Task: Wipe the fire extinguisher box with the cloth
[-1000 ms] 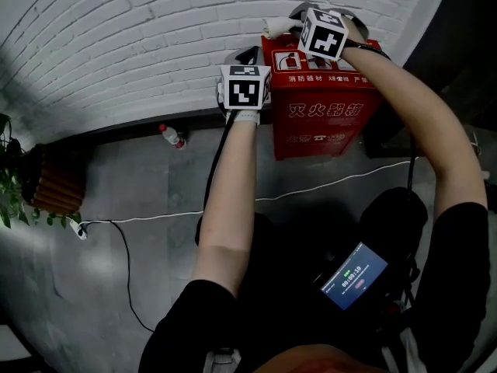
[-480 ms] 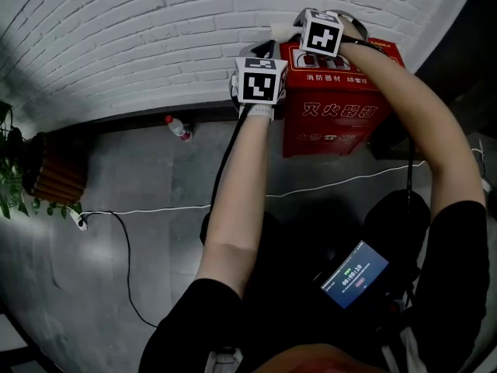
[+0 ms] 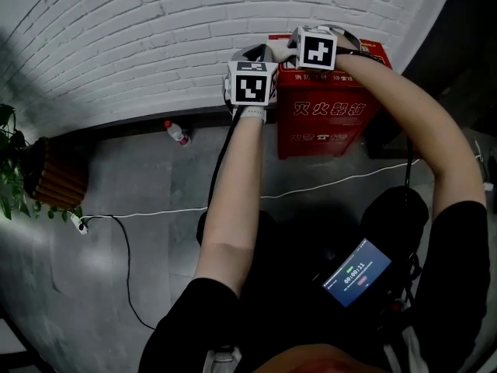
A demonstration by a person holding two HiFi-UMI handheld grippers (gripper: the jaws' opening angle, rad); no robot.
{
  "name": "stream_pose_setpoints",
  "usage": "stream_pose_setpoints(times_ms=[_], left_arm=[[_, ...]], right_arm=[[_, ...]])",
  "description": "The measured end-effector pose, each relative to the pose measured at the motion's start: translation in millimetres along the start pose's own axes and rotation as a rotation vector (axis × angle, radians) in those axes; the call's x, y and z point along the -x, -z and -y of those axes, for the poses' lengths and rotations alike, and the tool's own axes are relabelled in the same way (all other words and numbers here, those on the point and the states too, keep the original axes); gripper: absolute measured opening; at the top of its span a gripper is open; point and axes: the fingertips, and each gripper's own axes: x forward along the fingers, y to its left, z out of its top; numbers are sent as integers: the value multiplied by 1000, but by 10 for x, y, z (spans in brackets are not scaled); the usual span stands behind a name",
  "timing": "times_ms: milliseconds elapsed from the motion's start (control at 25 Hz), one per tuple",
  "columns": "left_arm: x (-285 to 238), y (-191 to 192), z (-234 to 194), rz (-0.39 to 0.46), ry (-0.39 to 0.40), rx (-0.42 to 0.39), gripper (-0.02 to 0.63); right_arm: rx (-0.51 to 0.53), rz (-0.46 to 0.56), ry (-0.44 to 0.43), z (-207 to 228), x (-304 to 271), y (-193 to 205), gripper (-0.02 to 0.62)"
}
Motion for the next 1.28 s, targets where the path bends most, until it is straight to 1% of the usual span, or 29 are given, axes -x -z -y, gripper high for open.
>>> stream_pose_setpoints(times_ms=[80, 160, 280, 360, 560, 680, 800, 880, 960, 1120, 1200, 1280], left_arm=[[74, -35, 27, 3, -5, 3, 3], [150, -70, 55, 12, -12, 12, 3], [253, -109, 116, 23, -20, 38, 3], [307, -117, 191, 25, -21, 45, 3], [426, -112, 435, 13, -14, 22, 3], [530, -70, 515, -3, -25, 8, 3], [633, -78, 569, -3, -34, 10, 3], [703, -66, 615, -1, -39, 19, 3], [764, -60, 666, -1, -41, 21, 3], [882, -49, 744, -8, -40, -23, 3], [938, -13, 722, -15, -51, -50, 3], [968, 43, 670, -17, -68, -54, 3]], right_arm=[[1, -6, -9, -88, 54, -8, 89], [8, 13, -16, -181, 113, -65, 89], [-16, 18, -44, -385, 170, -42, 89], [-7, 39, -48, -495, 233, -81, 89], [17, 74, -64, -774, 411, -144, 89], [18, 99, -96, -978, 486, -178, 89], [29, 96, -145, -1255, 548, -161, 89], [50, 92, -184, -1524, 535, -129, 87], [74, 97, -206, -1794, 498, -91, 87], [91, 108, -187, -2259, 372, 49, 89], [91, 112, -172, -2444, 299, 128, 89], [89, 114, -161, -2567, 254, 193, 89]])
